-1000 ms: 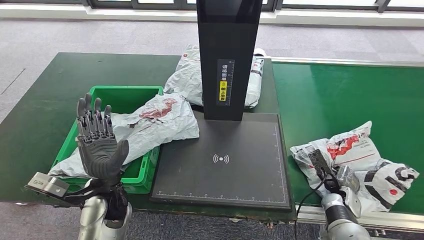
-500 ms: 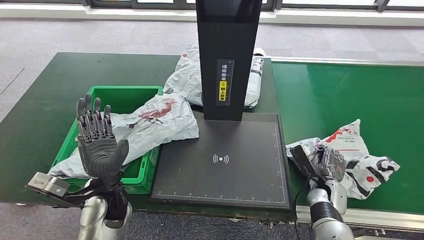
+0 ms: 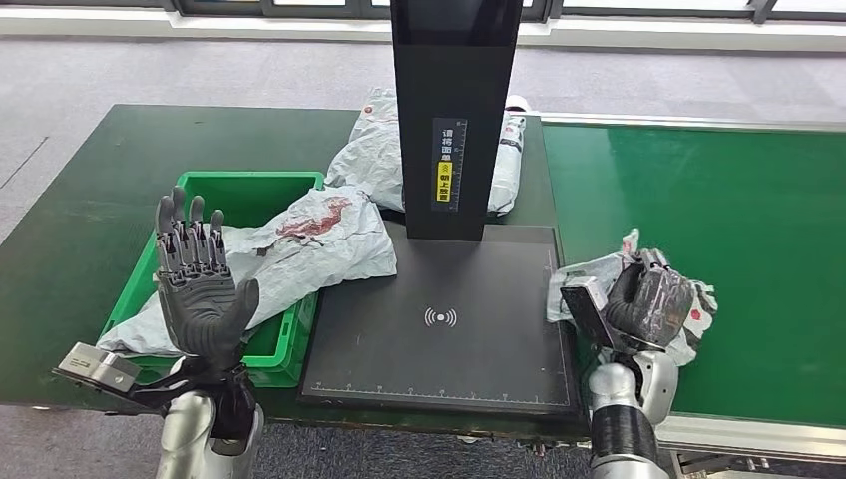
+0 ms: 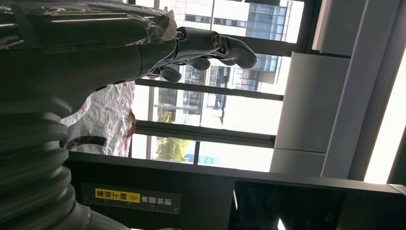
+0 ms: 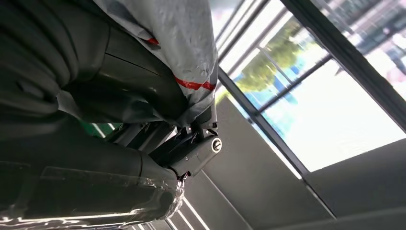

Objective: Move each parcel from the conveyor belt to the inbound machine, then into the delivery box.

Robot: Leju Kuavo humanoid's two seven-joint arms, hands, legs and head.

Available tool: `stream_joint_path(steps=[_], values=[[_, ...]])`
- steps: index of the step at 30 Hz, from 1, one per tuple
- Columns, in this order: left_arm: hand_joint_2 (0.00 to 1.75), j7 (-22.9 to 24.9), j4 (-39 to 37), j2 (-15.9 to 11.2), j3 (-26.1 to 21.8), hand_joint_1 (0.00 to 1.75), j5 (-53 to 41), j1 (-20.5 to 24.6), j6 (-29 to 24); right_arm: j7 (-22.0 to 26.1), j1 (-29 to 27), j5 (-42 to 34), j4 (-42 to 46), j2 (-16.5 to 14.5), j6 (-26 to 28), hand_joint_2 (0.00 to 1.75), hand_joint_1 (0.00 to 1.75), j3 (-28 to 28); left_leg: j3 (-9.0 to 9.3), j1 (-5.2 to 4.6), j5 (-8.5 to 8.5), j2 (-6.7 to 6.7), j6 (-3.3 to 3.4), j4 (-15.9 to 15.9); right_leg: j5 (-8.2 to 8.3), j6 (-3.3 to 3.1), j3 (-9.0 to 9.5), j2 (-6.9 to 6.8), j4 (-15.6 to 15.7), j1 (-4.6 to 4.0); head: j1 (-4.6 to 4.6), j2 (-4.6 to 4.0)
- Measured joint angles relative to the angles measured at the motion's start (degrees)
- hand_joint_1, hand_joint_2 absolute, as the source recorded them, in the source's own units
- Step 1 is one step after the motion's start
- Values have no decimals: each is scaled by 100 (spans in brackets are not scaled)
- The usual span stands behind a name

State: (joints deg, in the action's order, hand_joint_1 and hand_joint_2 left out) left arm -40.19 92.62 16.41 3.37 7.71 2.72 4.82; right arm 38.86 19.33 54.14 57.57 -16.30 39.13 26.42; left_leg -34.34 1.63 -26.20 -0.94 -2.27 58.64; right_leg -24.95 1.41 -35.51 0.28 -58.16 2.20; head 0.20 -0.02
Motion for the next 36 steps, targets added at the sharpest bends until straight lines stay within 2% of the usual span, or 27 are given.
stream_joint_path(steps=[4,9,15,23,29,33,36], values=[[175,0,-29,0,0,0,-31,5,-4,85,-167,-322,770,-191,59,175,175,-567,0,1,0,0,0,-1,-1,-1,-1,-1,0,-1,0,0],[175,0,-60,0,1,0,-62,10,-8,-6,-134,-465,1010,-274,27,175,175,-1179,0,1,2,0,-1,-1,2,-2,1,-1,0,-1,0,2],[175,0,-114,-1,31,0,-121,22,-8,-129,98,-481,774,-316,27,175,175,-1775,2,1,7,-2,-6,0,4,-3,2,-4,0,-1,0,1],[175,0,-135,-3,34,0,-128,26,-9,-160,224,-503,579,-327,3,175,175,-1984,-1,1,6,-3,-5,-1,3,-3,1,-4,0,-1,0,1],[175,0,-216,-5,137,0,-181,62,-28,-393,710,-730,-392,-419,-61,175,175,-2277,2,3,9,0,-9,-1,4,-4,-1,-1,0,-3,0,2],[175,1,-286,-9,270,0,-216,100,-117,-662,1076,-1260,-1318,-474,-226,175,19,-2806,2,6,12,0,-12,-1,5,-5,-1,-1,-1,-6,0,1],[175,1,-334,-12,355,0,-239,122,-187,-806,1240,-1643,-1841,-494,-379,175,19,-3293,2,7,12,-1,-13,-1,6,-6,-2,-1,-2,-7,0,1]])
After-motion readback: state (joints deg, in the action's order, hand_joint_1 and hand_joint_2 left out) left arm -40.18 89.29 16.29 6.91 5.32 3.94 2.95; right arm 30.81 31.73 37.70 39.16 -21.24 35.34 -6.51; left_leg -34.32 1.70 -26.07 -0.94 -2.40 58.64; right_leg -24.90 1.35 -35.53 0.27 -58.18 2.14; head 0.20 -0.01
